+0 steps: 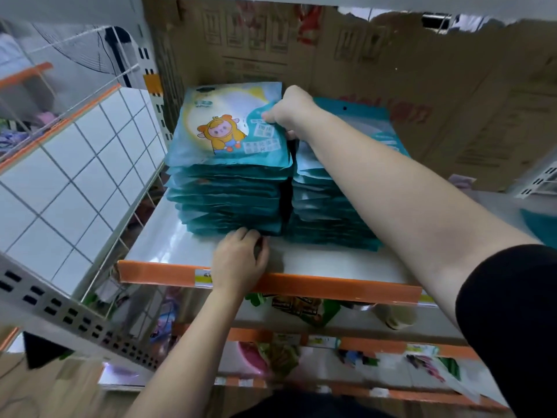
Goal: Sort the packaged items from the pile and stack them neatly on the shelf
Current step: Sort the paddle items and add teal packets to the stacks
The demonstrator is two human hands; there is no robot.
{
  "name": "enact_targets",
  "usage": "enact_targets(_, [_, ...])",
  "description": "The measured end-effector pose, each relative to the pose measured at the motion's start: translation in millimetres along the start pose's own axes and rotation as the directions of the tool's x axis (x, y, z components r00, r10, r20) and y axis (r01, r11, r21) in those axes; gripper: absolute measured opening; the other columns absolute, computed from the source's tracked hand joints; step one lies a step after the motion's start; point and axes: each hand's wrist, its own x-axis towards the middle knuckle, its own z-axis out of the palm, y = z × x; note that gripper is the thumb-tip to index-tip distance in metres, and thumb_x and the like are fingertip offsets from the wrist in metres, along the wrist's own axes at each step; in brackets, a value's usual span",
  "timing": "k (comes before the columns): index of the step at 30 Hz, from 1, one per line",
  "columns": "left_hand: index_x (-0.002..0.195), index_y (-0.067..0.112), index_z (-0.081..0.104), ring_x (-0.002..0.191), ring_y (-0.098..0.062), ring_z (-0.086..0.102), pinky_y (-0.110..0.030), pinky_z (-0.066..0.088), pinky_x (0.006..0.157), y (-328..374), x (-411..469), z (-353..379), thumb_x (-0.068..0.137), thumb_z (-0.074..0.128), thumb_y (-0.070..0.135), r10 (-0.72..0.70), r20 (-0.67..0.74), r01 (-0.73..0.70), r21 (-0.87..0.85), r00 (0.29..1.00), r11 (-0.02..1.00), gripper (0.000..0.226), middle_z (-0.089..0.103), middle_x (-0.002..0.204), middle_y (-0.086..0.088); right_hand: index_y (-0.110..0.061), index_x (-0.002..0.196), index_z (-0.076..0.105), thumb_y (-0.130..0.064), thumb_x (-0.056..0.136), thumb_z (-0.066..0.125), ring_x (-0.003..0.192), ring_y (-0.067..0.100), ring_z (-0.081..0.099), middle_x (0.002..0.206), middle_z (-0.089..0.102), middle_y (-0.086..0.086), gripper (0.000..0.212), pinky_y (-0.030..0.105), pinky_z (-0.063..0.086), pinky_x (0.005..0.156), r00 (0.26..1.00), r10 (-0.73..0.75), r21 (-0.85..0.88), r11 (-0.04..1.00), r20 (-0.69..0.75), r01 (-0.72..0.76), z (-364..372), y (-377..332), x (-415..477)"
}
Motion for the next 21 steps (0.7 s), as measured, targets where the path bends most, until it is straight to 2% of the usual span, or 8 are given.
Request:
enact_targets(4, [0.079,0.011,0.068,0.068,-0.029,0.06,-0.033,0.047,0.056,-2,-1,2,0.091,0.042,0.039,-0.011,-0.004,0.011,0.023,1.0,1.0,0.04,0.064,0.074,-0.007,-0.01,0.078,0.039,-0.006,0.089,0.068,0.098,0.028,0.064,0.097,0.051,0.01,0.032,0.044,0.06,0.079,0.99,0.073,0.138,0.986,0.117,-0.09,-4,-2,-3])
enact_targets(7, [0.079,0.011,0.068,0.067,-0.029,0.06,-0.033,0.047,0.056,-3,0,3,0.09,0.041,0.039,-0.003,-0.01,0.004,0.034,1.0,0.999,0.04,0.064,0.074,-0.007,-0.011,0.078,0.038,-0.004,0.087,0.069,0.099,0.029,0.063,0.093,0.047,0.009,0.034,0.042,0.06,0.077,0.994,0.061,0.152,0.986,0.089,-0.074,-5,0,-4])
enact_targets(12, [0.079,0.01,0.068,0.066,-0.03,0.06,-0.034,0.048,0.054,-4,0,4,0.089,0.043,0.037,0.02,-0.034,-0.018,0.048,0.999,0.999,0.038,0.064,0.074,-0.008,-0.01,0.077,0.046,-0.012,0.078,0.078,0.09,0.026,0.064,0.091,0.057,0.008,0.032,0.042,0.06,0.075,1.0,-0.01,-0.026,1.0,-0.006,0.01,3,4,1])
enact_targets(15, [0.083,0.011,0.069,0.067,-0.031,0.061,-0.034,0.047,0.054,-2,0,4,0.087,0.043,0.037,0.037,-0.021,-0.035,0.084,0.999,0.996,0.037,0.065,0.076,-0.009,-0.014,0.072,0.045,-0.02,0.074,0.079,0.068,0.021,0.06,0.073,0.05,0.002,0.035,0.036,0.061,0.069,0.998,-0.062,-0.177,0.983,-0.022,0.057,0,4,-1])
enact_targets(17, [0.087,0.011,0.069,0.069,-0.032,0.061,-0.034,0.047,0.054,-1,1,3,0.088,0.043,0.038,0.055,-0.02,-0.052,0.106,0.998,0.993,0.037,0.065,0.079,-0.009,-0.013,0.068,0.048,-0.02,0.071,0.077,0.063,0.023,0.065,0.067,0.052,0.002,0.03,0.035,0.061,0.066,0.995,-0.089,-0.231,0.97,-0.039,0.078,-5,7,-5])
enact_targets(19, [0.086,0.012,0.068,0.068,-0.032,0.061,-0.032,0.046,0.053,4,1,1,0.088,0.044,0.036,0.088,-0.034,-0.084,0.112,0.996,0.99,0.035,0.064,0.078,-0.008,-0.008,0.077,0.063,-0.018,0.072,0.074,0.065,0.024,0.07,0.072,0.064,0.009,0.016,0.039,0.062,0.066,0.992,-0.106,-0.194,0.977,-0.065,0.092,-15,12,-10])
enact_targets(21, [0.084,0.012,0.067,0.067,-0.03,0.061,-0.031,0.044,0.054,15,1,2,0.089,0.046,0.034,0.133,-0.04,-0.129,0.088,0.99,0.988,0.031,0.063,0.078,-0.007,-0.005,0.089,0.069,-0.015,0.078,0.072,0.061,0.022,0.07,0.079,0.07,0.013,0.015,0.034,0.06,0.057,0.99,-0.096,-0.032,0.995,-0.104,0.093,-31,21,-16])
